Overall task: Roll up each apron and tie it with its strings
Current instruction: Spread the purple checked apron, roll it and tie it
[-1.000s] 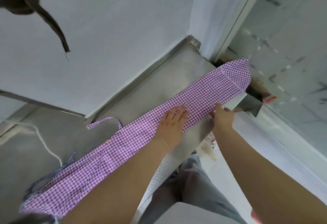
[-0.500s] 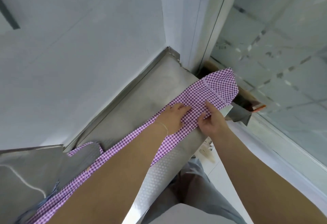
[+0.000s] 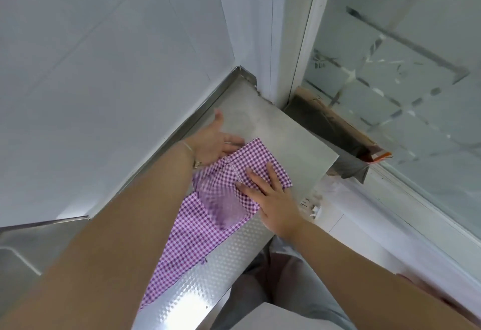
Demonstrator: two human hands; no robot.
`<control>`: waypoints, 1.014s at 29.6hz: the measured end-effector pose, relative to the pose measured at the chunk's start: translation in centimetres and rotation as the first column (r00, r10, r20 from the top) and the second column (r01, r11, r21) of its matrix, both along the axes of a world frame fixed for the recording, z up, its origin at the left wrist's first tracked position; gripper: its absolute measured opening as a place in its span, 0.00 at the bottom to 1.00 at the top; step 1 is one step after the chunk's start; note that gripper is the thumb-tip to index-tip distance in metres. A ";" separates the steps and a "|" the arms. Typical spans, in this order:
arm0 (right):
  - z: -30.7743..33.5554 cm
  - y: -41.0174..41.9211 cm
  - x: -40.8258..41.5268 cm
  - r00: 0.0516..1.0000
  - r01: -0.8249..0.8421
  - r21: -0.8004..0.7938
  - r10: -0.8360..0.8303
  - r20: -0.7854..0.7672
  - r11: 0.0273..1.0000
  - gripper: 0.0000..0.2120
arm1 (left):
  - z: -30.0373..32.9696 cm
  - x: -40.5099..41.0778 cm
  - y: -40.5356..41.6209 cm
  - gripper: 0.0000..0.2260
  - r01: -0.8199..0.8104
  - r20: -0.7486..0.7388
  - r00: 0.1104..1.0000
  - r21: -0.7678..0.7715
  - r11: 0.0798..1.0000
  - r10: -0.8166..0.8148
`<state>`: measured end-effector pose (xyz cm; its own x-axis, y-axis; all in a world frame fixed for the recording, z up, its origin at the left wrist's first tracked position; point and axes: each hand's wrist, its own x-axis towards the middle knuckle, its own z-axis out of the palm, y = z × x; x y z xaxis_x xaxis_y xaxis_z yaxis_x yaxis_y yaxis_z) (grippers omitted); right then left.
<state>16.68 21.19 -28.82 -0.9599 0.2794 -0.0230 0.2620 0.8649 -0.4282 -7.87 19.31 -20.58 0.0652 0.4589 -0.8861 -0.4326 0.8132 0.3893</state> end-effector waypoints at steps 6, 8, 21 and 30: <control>-1.6 -0.1 0.6 0.993 -0.099 0.094 0.093 0.070 0.991 0.36 | -1.1 0.8 -5.1 0.26 0.604 -0.594 0.527 -0.242 0.760 -0.608; -1.9 -0.2 0.5 0.993 -0.099 0.125 0.091 0.070 0.987 0.36 | -2.1 3.7 -7.6 0.24 0.506 -0.828 0.234 -0.343 0.791 -0.509; 0.8 -0.5 1.3 0.946 0.290 -0.139 -0.305 -0.109 0.947 0.24 | -9.7 14.6 -15.5 0.26 0.432 -0.889 -0.156 -0.454 0.779 -0.431; 4.6 -3.6 -1.1 0.598 0.310 -0.798 -0.546 0.587 -0.517 0.21 | -8.1 14.6 -15.1 0.33 0.437 -0.882 -0.045 -0.439 0.785 -0.469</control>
<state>15.54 17.56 -24.25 -0.5046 0.3644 -0.7827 0.1087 -0.8725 -0.4764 6.78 4.18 -28.67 -0.5982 0.6886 -0.4099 0.7246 0.6832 0.0905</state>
